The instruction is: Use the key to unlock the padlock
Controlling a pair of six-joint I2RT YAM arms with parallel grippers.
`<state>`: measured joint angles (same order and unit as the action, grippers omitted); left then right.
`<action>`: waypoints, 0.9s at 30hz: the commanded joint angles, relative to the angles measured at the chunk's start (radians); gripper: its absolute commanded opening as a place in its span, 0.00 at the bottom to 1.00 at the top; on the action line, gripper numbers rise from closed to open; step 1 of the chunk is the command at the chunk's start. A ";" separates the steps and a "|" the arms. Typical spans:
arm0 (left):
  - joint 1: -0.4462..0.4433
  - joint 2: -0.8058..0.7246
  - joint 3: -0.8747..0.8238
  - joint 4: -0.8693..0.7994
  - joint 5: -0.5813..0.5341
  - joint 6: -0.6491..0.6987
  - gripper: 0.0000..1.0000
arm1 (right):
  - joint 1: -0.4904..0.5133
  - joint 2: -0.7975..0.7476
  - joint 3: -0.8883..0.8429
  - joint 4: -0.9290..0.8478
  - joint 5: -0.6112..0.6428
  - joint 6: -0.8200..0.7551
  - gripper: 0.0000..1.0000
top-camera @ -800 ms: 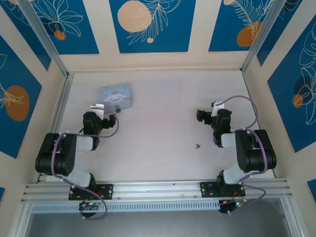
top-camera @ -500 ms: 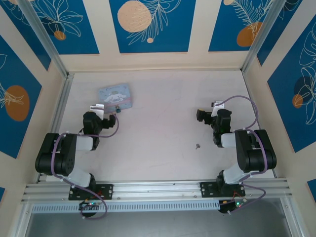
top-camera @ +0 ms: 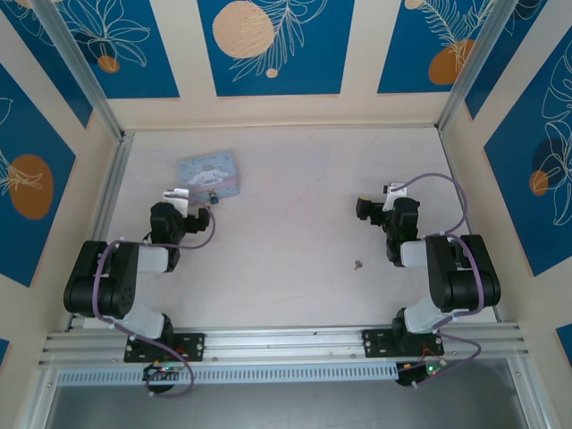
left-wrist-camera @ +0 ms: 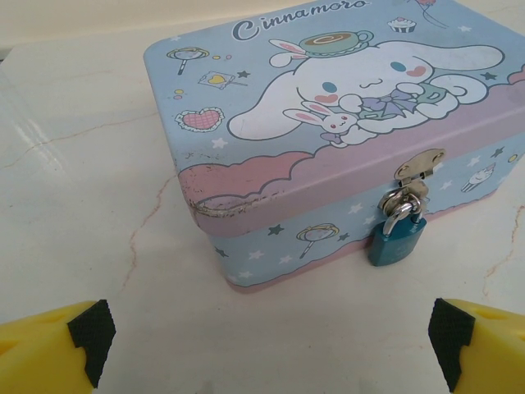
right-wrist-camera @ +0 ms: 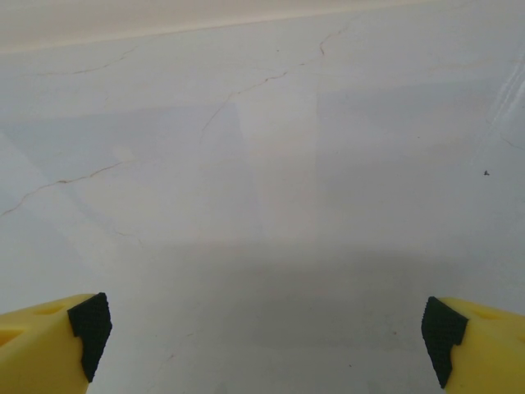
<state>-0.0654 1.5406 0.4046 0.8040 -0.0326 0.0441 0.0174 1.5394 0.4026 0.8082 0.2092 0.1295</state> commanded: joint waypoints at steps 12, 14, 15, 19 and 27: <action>0.007 -0.216 0.045 -0.267 0.027 -0.004 0.99 | 0.033 -0.172 0.020 -0.151 0.117 0.011 0.99; 0.007 -0.275 0.043 -0.319 0.019 -0.011 1.00 | 0.032 -0.236 0.085 -0.322 0.128 0.049 0.99; 0.007 -0.304 0.045 -0.349 0.010 -0.021 0.99 | 0.032 -0.267 0.122 -0.421 0.119 0.064 0.99; 0.007 -0.364 0.116 -0.491 -0.059 -0.086 0.99 | 0.030 -0.334 0.204 -0.593 0.104 0.128 0.99; 0.075 -0.069 0.629 -1.024 -0.011 -0.355 0.99 | 0.007 -0.322 0.455 -1.014 -0.117 0.308 0.99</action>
<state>-0.0116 1.3602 0.8635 0.0620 -0.0845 -0.2047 0.0254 1.1957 0.7898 0.0128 0.1902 0.3614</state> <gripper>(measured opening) 0.994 0.992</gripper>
